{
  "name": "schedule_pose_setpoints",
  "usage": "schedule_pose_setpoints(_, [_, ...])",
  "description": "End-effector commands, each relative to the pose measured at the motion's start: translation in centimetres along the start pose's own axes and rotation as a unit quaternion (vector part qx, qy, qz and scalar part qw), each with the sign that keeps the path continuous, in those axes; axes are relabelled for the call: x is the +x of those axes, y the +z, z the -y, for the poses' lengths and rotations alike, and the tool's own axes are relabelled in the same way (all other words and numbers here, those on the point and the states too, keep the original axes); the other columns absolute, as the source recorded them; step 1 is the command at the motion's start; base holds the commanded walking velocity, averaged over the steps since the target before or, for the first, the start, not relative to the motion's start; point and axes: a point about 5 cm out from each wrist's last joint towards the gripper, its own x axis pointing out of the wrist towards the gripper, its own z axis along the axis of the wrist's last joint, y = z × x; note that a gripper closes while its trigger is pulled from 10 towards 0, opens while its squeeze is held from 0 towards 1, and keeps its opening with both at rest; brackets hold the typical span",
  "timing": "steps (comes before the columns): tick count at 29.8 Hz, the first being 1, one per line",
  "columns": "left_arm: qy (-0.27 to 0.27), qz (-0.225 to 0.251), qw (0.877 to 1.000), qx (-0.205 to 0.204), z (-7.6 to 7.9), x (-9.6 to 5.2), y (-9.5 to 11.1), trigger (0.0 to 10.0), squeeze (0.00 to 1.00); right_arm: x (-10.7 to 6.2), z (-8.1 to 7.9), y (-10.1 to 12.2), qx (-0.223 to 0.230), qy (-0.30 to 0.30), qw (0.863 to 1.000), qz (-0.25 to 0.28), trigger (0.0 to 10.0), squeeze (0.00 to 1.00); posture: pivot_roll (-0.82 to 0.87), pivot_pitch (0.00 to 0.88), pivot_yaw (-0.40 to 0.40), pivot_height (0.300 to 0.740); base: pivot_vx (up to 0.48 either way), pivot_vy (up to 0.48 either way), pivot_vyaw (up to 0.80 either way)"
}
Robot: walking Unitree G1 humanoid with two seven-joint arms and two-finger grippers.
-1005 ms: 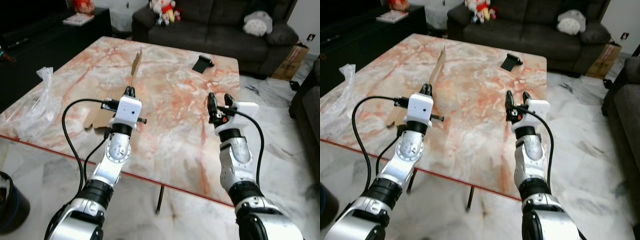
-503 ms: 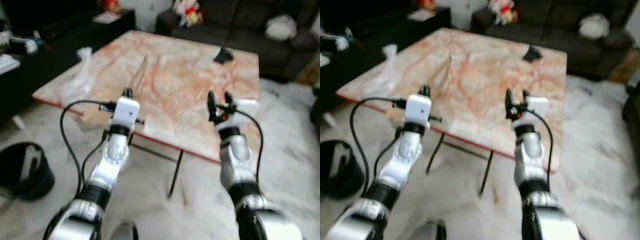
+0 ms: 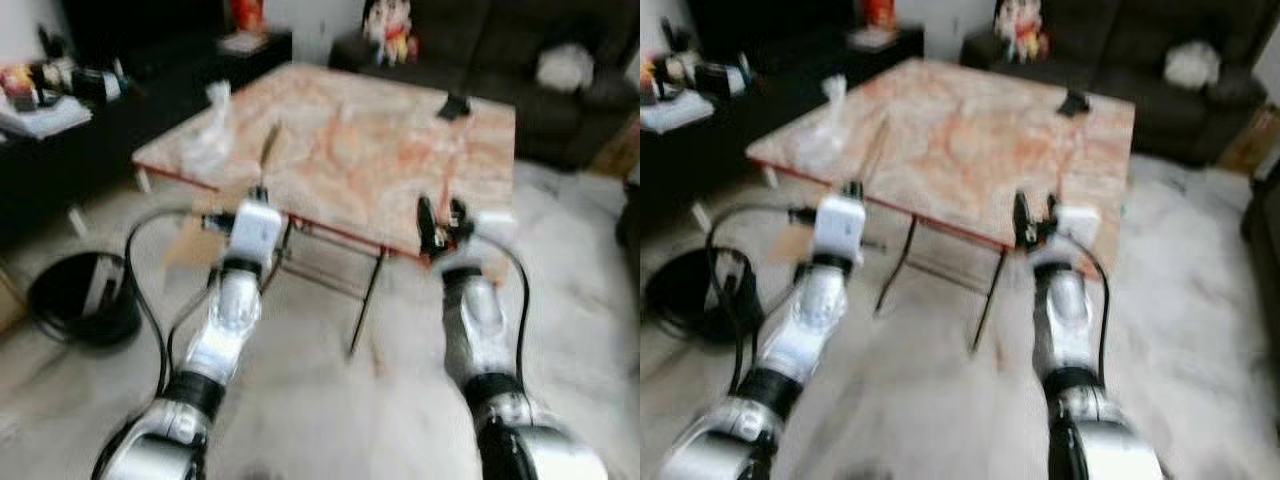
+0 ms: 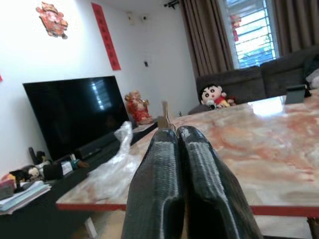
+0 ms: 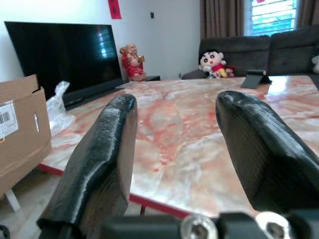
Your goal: Picking trash to rubbish bin
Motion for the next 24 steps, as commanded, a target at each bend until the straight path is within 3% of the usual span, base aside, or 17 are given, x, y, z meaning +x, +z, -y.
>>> schedule_pose_setpoints(1, [-0.001,0.017,1.000,0.002,-0.1,0.6,0.7,10.0,0.00,0.4,0.1,0.3,-0.003,0.001,1.000,-0.001,10.0,0.00,0.20,0.000,-0.097,0.740,-0.281,0.000,0.00])
schedule_pose_setpoints(5, [-0.012,-0.011,1.000,-0.001,0.1,0.1,-0.3,10.0,0.00,-0.2,0.6,-0.6,-0.005,-0.007,1.000,-0.026,10.0,0.00,0.20,0.000,-0.101,0.740,-0.133,0.000,0.00])
schedule_pose_setpoints(10, [-0.025,-0.081,0.996,-0.003,0.0,-1.9,-3.3,10.0,0.00,-2.0,1.9,-2.8,-0.010,-0.027,0.996,-0.085,10.0,0.00,0.20,0.000,-0.101,0.740,0.000,0.000,0.00])
schedule_pose_setpoints(14, [-0.025,-0.085,0.996,-0.002,-0.1,-2.1,-3.5,10.0,0.00,-2.2,2.0,-3.0,-0.010,-0.029,0.996,-0.089,10.0,0.00,0.20,0.000,-0.101,0.740,0.000,0.000,0.00])
schedule_pose_setpoints(15, [-0.029,-0.108,0.994,0.000,-0.2,-2.9,-4.5,10.0,0.00,-3.1,2.6,-3.9,-0.010,-0.040,0.993,-0.114,10.0,0.00,0.20,0.000,-0.101,0.740,0.000,0.000,0.00])
schedule_pose_setpoints(17, [-0.048,-0.191,0.980,-0.006,-0.4,-5.5,-7.5,10.0,0.00,-5.6,4.1,-6.0,-0.011,-0.069,0.981,-0.181,10.0,0.00,0.20,0.000,-0.101,0.740,0.000,0.000,0.00])
schedule_pose_setpoints(20, [-0.061,-0.254,0.965,-0.026,-0.3,-7.3,-9.2,10.0,0.00,-7.2,4.9,-7.2,-0.008,-0.085,0.972,-0.221,10.0,0.00,0.20,0.000,-0.101,0.740,0.000,0.000,0.00])
schedule_pose_setpoints(24, [-0.060,-0.345,0.935,-0.046,-0.4,-10.4,-11.6,10.0,0.00,-10.1,6.2,-8.9,0.001,-0.122,0.951,-0.283,10.0,0.00,0.20,0.000,-0.101,0.740,0.000,0.000,0.00])
